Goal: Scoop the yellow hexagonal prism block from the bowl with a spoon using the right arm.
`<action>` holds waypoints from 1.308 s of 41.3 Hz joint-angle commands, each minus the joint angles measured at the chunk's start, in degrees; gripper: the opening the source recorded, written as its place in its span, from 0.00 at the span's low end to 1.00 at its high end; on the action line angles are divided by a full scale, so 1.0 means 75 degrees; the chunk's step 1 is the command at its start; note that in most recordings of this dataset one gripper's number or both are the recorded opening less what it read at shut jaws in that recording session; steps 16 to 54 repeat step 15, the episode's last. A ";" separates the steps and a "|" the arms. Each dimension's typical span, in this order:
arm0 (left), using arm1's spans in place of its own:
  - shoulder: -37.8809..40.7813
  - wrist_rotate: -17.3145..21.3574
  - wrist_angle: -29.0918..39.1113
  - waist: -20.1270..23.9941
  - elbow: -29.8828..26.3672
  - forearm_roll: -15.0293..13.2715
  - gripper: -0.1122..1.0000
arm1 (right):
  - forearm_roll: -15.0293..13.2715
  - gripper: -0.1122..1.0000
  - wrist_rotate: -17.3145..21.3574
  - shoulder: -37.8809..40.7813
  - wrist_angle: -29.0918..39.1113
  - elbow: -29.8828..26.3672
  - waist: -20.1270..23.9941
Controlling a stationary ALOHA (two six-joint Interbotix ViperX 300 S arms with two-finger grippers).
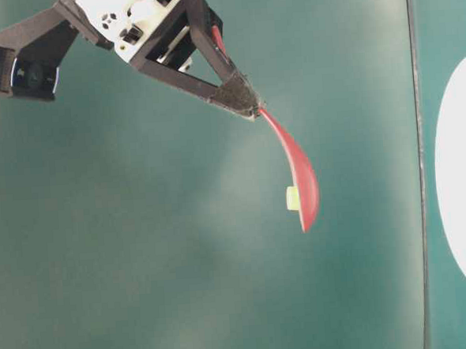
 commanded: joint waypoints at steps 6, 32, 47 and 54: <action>0.0070 0.0023 -0.0105 -0.0012 -0.0188 0.0035 0.15 | 0.0000 0.32 -0.0035 -0.0199 -0.0082 -0.0070 0.0000; 0.0070 0.0246 -0.0105 0.0000 -0.0176 0.0035 0.15 | 0.0000 0.32 -0.0035 -0.0211 -0.0082 -0.0082 0.0000; 0.0070 0.0246 -0.0105 0.0000 -0.0176 0.0035 0.15 | 0.0000 0.32 -0.0035 -0.0211 -0.0082 -0.0082 0.0000; 0.0070 0.0246 -0.0105 0.0000 -0.0176 0.0035 0.15 | 0.0000 0.32 -0.0035 -0.0211 -0.0082 -0.0082 0.0000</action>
